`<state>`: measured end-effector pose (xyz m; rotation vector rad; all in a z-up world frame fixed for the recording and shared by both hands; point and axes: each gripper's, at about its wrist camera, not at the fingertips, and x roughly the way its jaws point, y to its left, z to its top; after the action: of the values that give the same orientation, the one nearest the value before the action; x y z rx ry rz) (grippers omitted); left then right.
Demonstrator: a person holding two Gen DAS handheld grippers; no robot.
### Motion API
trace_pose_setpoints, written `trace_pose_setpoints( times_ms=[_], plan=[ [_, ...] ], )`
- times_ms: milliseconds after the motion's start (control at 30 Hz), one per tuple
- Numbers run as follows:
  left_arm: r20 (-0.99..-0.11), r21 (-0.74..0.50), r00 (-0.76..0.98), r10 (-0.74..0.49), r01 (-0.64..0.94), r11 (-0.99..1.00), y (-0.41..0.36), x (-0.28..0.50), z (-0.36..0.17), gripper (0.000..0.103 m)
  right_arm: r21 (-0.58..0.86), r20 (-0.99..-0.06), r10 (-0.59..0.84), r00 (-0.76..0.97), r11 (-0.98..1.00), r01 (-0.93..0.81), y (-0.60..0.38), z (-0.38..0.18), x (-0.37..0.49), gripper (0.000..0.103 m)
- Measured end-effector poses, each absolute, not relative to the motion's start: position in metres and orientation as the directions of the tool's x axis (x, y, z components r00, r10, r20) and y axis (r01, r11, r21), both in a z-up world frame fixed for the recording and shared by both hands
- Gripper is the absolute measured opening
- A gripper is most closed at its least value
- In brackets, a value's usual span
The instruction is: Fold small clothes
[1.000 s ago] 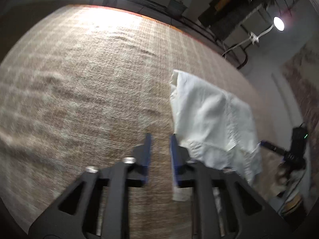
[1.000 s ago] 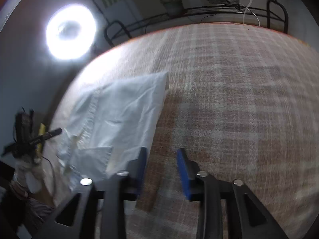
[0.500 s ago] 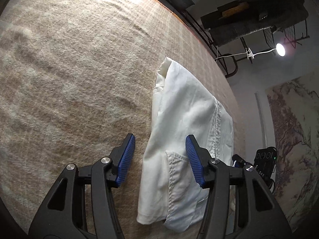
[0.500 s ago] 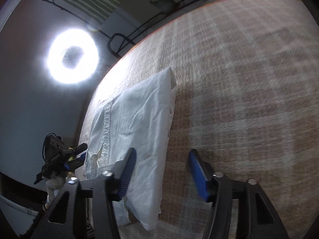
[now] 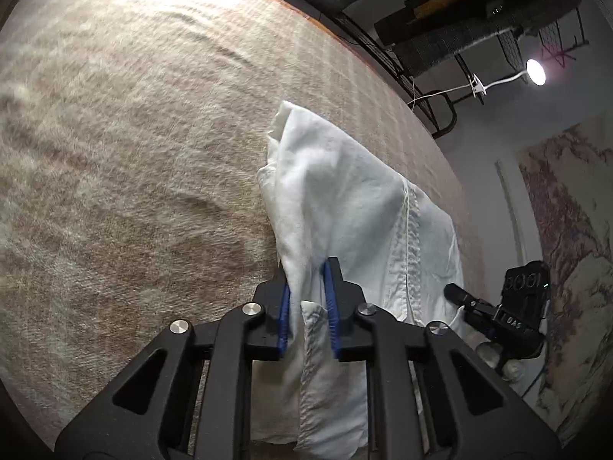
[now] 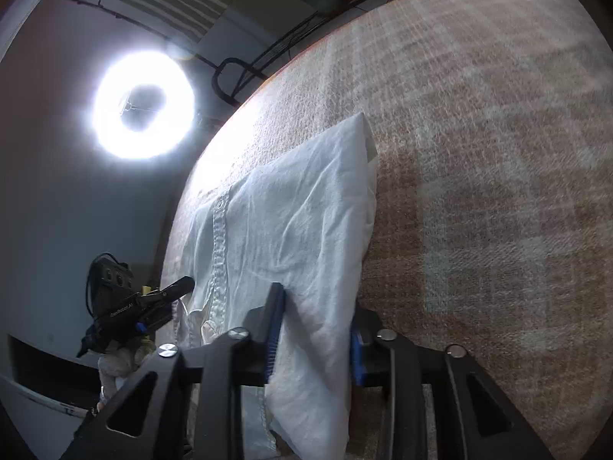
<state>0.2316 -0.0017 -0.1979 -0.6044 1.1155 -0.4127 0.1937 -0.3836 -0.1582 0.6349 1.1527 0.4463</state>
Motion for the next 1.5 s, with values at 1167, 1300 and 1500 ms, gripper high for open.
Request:
trace_pose_setpoints(
  times_ms=[1167,1300,1500],
  plan=[
    [-0.706,-0.613,0.429,-0.563,0.026,0.789,-0.016,0.222,-0.195,0.013,0.606,-0.738,0.573,0.357,0.795,-0.025,-0.368,-0.155,0.195,0.03],
    [-0.702,-0.592,0.458,-0.544,0.049,0.805,-0.026,0.217,-0.179,0.009,0.578,-0.744,0.554,0.374,0.814,-0.056,-0.363,-0.144,0.194,0.016],
    [-0.669,-0.575,0.492,-0.556,0.13,0.807,-0.044,0.208,-0.145,0.008,0.495,-0.764,0.491,0.418,0.862,-0.109,-0.354,-0.113,0.187,0.013]
  ],
)
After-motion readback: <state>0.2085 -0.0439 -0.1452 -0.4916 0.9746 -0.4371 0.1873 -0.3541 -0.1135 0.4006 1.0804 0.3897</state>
